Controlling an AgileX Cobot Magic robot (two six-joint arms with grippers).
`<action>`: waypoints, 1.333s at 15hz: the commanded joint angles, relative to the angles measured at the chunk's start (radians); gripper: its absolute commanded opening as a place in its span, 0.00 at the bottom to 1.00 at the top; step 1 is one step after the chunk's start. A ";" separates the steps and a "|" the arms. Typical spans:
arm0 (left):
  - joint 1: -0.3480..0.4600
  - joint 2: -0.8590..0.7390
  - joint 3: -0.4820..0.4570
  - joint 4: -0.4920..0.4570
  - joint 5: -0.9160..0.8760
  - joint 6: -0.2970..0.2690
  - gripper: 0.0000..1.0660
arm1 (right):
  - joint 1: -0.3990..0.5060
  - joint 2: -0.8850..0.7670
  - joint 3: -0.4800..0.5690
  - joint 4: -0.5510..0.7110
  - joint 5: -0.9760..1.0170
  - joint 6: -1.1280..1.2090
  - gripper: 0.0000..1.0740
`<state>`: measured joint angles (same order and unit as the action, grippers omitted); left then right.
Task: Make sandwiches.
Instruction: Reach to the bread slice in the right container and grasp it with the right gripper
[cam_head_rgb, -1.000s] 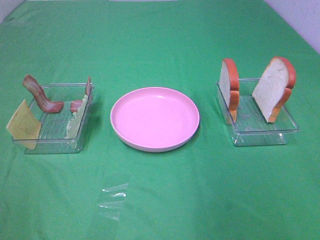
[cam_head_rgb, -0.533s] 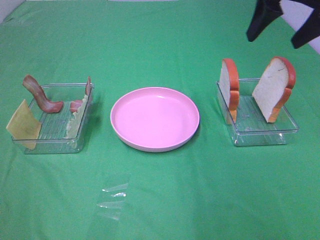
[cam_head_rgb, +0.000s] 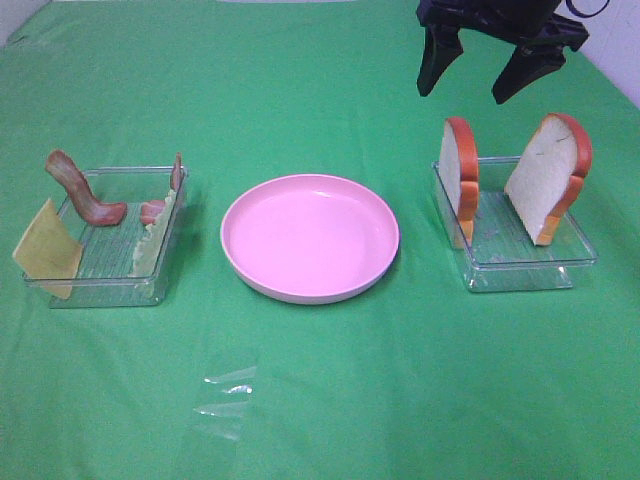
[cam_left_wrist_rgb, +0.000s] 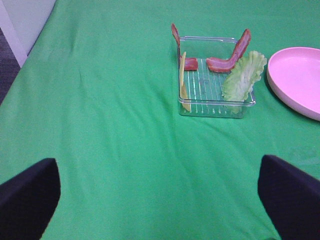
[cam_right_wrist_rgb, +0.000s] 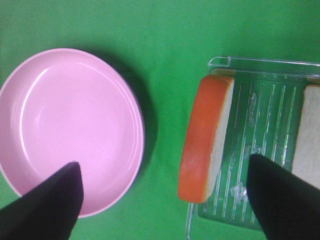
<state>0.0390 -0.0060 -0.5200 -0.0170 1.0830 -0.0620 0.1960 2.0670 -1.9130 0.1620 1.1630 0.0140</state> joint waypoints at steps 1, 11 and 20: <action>-0.003 -0.014 0.004 -0.008 -0.010 0.001 0.96 | -0.001 0.040 -0.007 -0.022 -0.004 -0.007 0.80; -0.003 -0.014 0.004 -0.008 -0.010 0.001 0.96 | -0.001 0.184 -0.007 -0.065 -0.008 -0.026 0.79; -0.003 -0.014 0.004 -0.008 -0.010 0.001 0.96 | -0.001 0.193 -0.007 -0.065 -0.005 -0.025 0.45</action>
<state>0.0390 -0.0060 -0.5200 -0.0170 1.0830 -0.0620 0.1950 2.2520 -1.9190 0.1040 1.1530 -0.0050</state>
